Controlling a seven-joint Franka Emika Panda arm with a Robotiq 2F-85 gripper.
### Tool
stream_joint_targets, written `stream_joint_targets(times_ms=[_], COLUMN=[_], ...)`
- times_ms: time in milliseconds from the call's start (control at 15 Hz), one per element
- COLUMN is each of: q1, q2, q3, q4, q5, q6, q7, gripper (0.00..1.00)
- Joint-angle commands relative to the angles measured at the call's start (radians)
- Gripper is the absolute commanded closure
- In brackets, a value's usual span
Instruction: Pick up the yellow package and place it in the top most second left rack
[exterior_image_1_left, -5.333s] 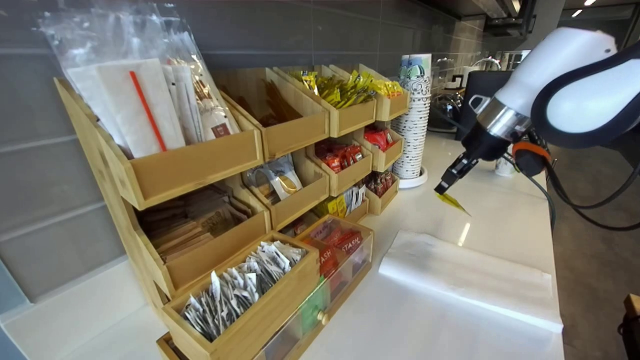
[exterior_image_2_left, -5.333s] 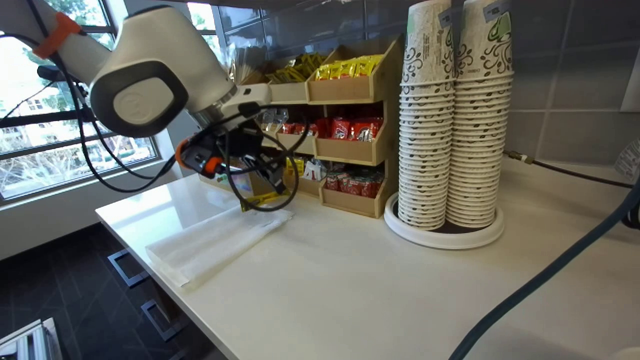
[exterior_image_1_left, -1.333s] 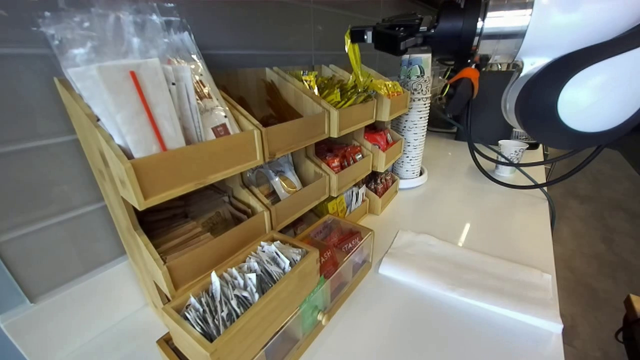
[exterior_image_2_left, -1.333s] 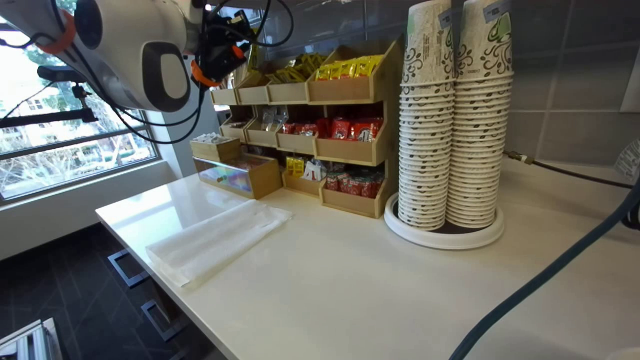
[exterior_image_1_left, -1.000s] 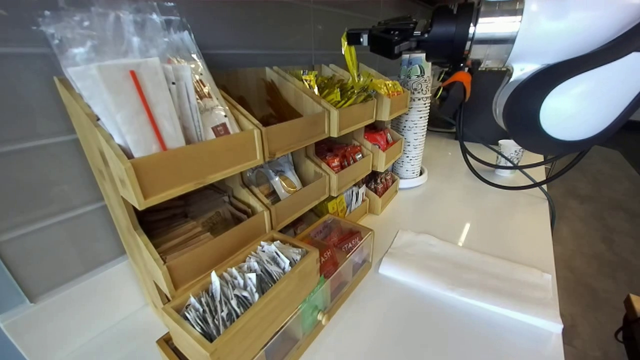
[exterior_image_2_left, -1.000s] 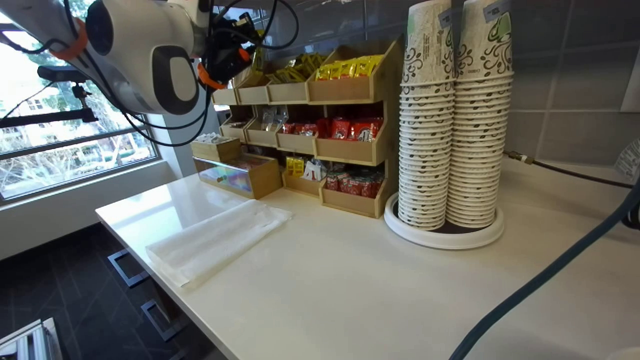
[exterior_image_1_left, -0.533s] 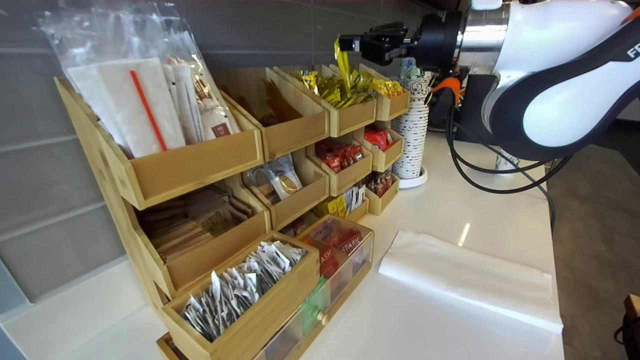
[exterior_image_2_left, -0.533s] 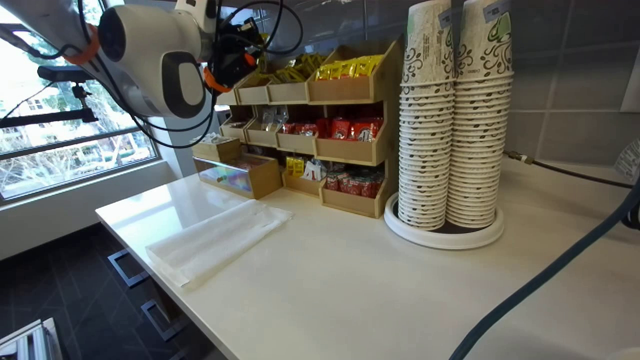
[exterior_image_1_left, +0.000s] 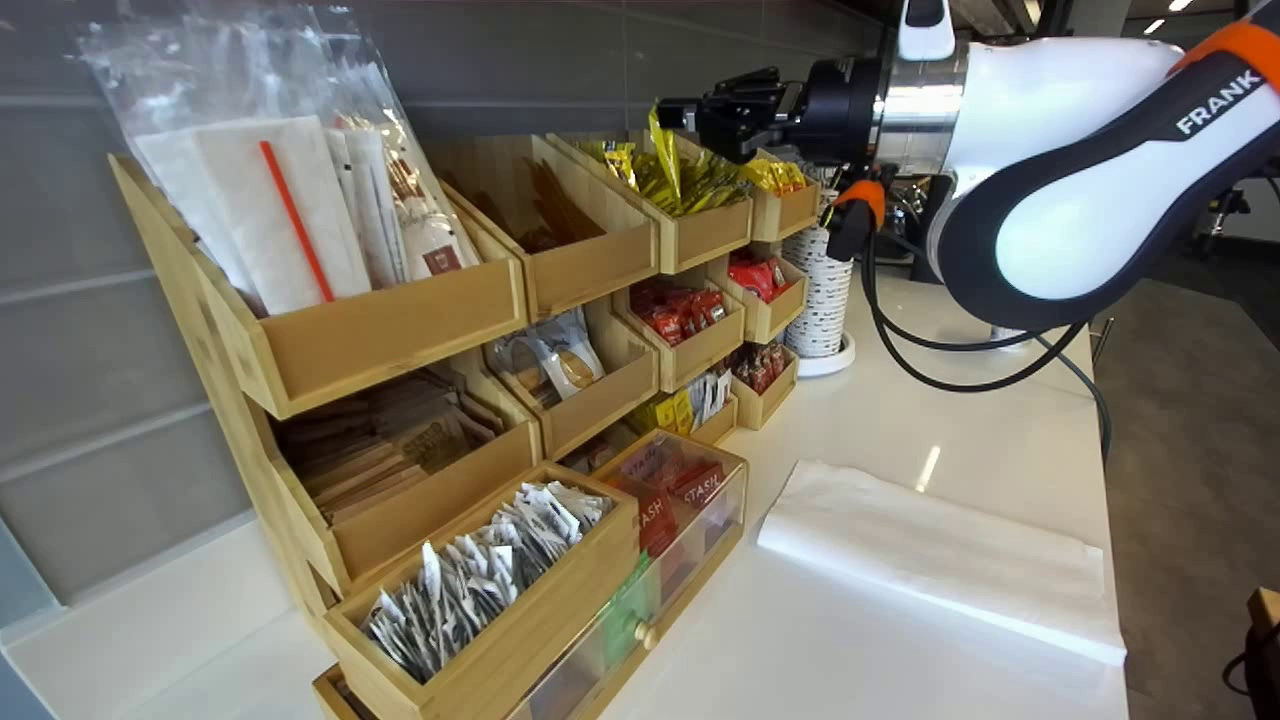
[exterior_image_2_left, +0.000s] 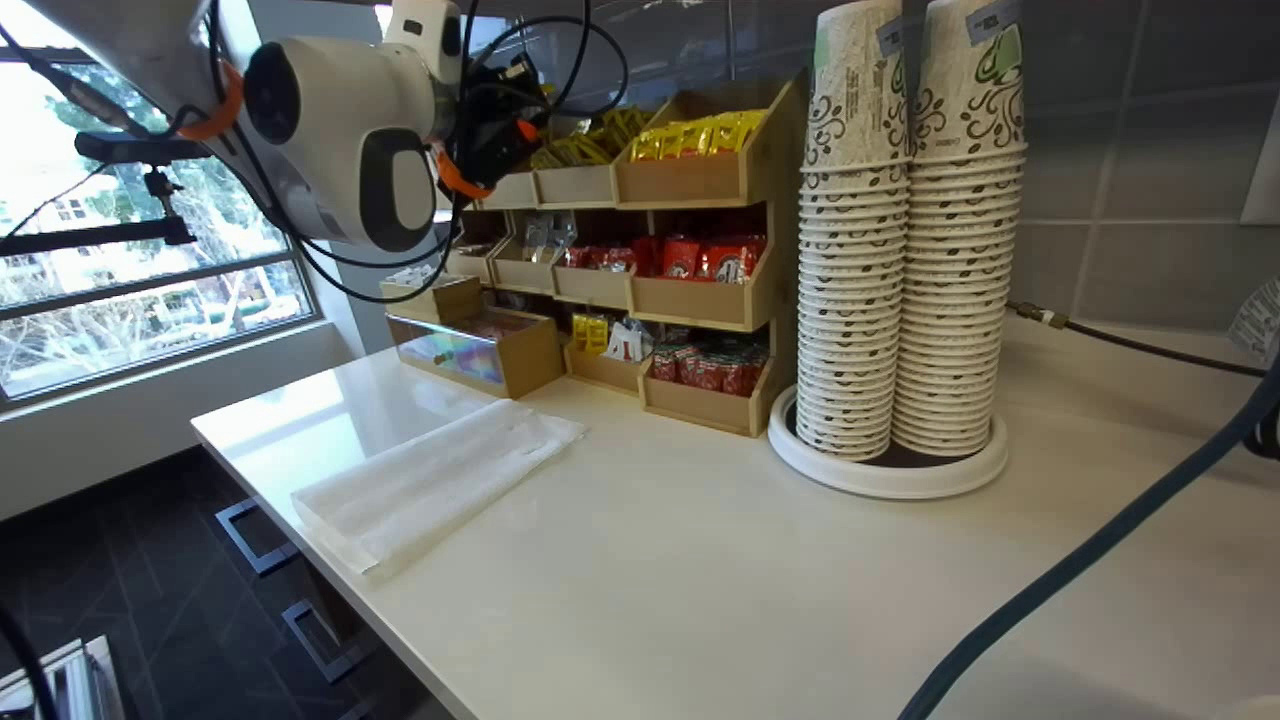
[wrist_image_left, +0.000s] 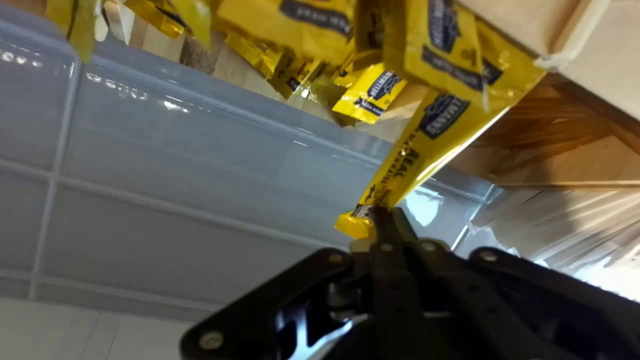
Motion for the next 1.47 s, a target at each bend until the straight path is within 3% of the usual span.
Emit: stream_joint_targets(times_ms=[0, 400, 467, 600, 667, 733, 867, 1400], q1=[0.127, 0.230, 0.204, 0.202, 0.197, 0.191, 0.179, 0.090], q2=[-0.118, -0.178, -0.195, -0.192, -0.187, -0.178, -0.169, -0.070], q3=[-0.091, -0.177, -0.139, -0.132, -0.132, -0.127, -0.117, -0.033], q4=[0.075, 0.151, 0.153, 0.160, 0.158, 0.158, 0.150, 0.121], q5=[0.002, -0.016, 0.000, 0.008, 0.008, 0.012, 0.016, 0.059], q6=[0.034, 0.038, 0.026, 0.010, 0.004, -0.010, -0.024, -0.174], q7=[-0.117, -0.174, -0.214, -0.222, -0.229, -0.228, -0.225, -0.137], gripper=[1.00, 1.00, 1.00, 1.00, 0.74, 0.73, 0.61, 0.04])
